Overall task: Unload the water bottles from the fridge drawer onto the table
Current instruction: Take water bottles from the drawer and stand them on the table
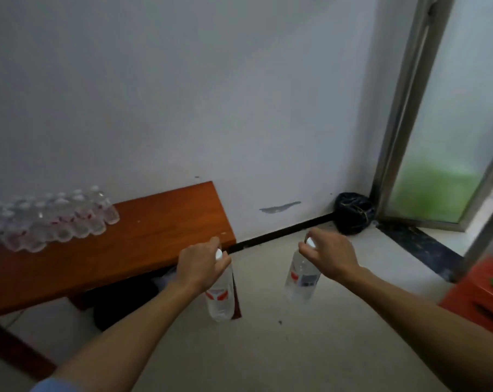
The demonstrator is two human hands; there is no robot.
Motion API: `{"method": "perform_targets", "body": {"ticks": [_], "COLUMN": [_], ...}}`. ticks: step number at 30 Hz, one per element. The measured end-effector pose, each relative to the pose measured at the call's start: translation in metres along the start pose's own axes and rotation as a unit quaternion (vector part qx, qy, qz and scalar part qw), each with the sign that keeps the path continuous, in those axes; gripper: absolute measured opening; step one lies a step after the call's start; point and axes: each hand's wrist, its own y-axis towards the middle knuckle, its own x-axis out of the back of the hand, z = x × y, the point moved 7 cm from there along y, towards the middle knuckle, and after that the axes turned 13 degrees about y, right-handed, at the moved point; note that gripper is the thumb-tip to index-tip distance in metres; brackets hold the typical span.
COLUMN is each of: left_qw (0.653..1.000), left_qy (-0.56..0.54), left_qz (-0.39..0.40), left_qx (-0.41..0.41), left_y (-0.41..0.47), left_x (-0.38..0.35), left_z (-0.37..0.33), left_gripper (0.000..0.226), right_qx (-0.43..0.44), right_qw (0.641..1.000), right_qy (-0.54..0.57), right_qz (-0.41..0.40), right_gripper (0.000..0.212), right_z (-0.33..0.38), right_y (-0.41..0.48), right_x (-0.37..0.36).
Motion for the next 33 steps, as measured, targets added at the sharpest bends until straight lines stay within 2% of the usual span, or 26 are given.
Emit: {"method": "perform_targets", "body": {"ticks": [4, 8, 14, 19, 23, 29, 33], "left_qw": [0.996, 0.982, 0.962, 0.947, 0.926, 0.91, 0.926], "left_qy": [0.025, 0.032, 0.019, 0.068, 0.075, 0.086, 0.066], "left_qz": [0.013, 0.034, 0.058, 0.077, 0.07, 0.092, 0.103], "left_qx": [0.089, 0.182, 0.265, 0.304, 0.364, 0.395, 0.356], "left_y": [-0.029, -0.059, -0.064, -0.039, -0.018, 0.012, 0.042], "left_x": [-0.003, -0.016, -0.051, -0.076, -0.087, -0.118, -0.155], "left_z": [0.112, 0.207, 0.327, 0.417, 0.482, 0.574, 0.633], "left_gripper": [0.022, 0.024, 0.024, 0.023, 0.023, 0.02, 0.021], "right_qx": [0.066, 0.14, 0.226, 0.25, 0.265, 0.271, 0.253], "right_qw": [0.997, 0.983, 0.96, 0.944, 0.932, 0.923, 0.933], "right_qy": [0.031, 0.061, 0.082, 0.083, 0.097, 0.109, 0.086], "right_qz": [0.038, 0.098, 0.146, 0.2, 0.225, 0.252, 0.242], "right_gripper": [0.026, 0.038, 0.029, 0.029, 0.027, 0.025, 0.025], "right_z": [0.087, 0.165, 0.251, 0.315, 0.368, 0.421, 0.445], "right_y": [0.051, 0.094, 0.165, 0.234, 0.284, 0.336, 0.371], "right_x": [-0.078, -0.161, -0.288, -0.388, -0.442, -0.513, -0.563]}}
